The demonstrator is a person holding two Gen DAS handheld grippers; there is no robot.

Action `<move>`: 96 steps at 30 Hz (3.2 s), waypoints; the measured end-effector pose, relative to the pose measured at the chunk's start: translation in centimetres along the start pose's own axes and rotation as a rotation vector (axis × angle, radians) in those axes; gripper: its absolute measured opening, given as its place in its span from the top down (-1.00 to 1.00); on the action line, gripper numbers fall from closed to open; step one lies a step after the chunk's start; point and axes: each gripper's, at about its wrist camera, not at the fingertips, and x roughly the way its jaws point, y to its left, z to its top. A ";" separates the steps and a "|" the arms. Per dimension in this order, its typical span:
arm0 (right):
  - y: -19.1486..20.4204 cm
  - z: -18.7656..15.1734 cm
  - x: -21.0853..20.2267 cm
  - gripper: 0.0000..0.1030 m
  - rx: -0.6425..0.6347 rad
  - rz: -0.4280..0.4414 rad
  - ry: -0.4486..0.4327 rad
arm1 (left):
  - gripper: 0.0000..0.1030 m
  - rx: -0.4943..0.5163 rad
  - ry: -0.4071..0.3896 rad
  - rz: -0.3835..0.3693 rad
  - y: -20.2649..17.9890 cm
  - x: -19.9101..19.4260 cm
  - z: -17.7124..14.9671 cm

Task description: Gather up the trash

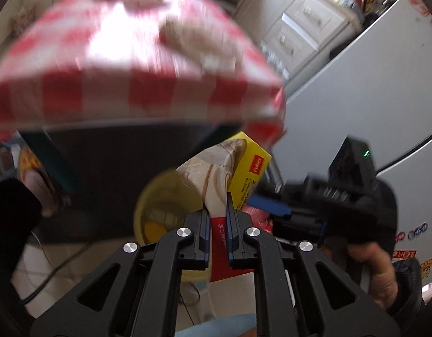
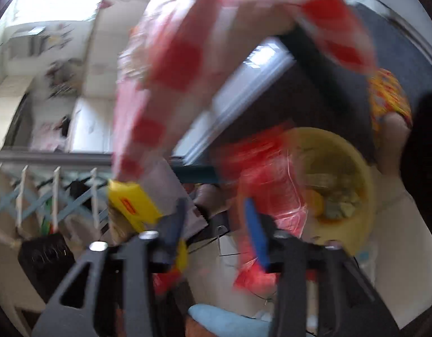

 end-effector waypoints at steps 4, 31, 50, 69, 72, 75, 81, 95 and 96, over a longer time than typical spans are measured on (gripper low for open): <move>-0.3 0.6 -1.2 -0.05 0.005 -0.022 -0.052 | 0.79 0.038 0.046 0.032 -0.5 1.0 -1.1; 4.1 -2.1 -5.3 -0.35 -0.186 0.129 -0.258 | 0.20 0.161 -0.096 0.208 -1.6 -4.1 -1.5; 11.8 -8.6 -7.9 -0.84 -0.702 -0.206 -0.652 | -0.65 0.140 -0.417 0.434 -2.6 -13.3 -2.0; 12.2 -9.1 -7.6 -0.85 -0.726 -0.218 -0.646 | -0.75 0.137 -0.471 0.466 -3.1 -14.5 -2.2; 12.2 -9.1 -7.5 -0.85 -0.725 -0.219 -0.645 | -0.75 0.136 -0.470 0.466 -3.1 -14.5 -2.2; 12.2 -9.1 -7.5 -0.85 -0.726 -0.218 -0.646 | -0.76 0.137 -0.473 0.467 -3.1 -14.6 -2.2; 12.2 -9.1 -7.5 -0.85 -0.725 -0.219 -0.645 | -0.76 0.134 -0.476 0.470 -3.1 -14.7 -2.2; 12.1 -9.2 -7.3 -0.85 -0.726 -0.221 -0.641 | -0.77 0.129 -0.475 0.469 -3.0 -14.8 -2.2; 12.2 -9.2 -7.3 -0.85 -0.726 -0.221 -0.641 | -0.77 0.130 -0.475 0.469 -3.1 -14.9 -2.3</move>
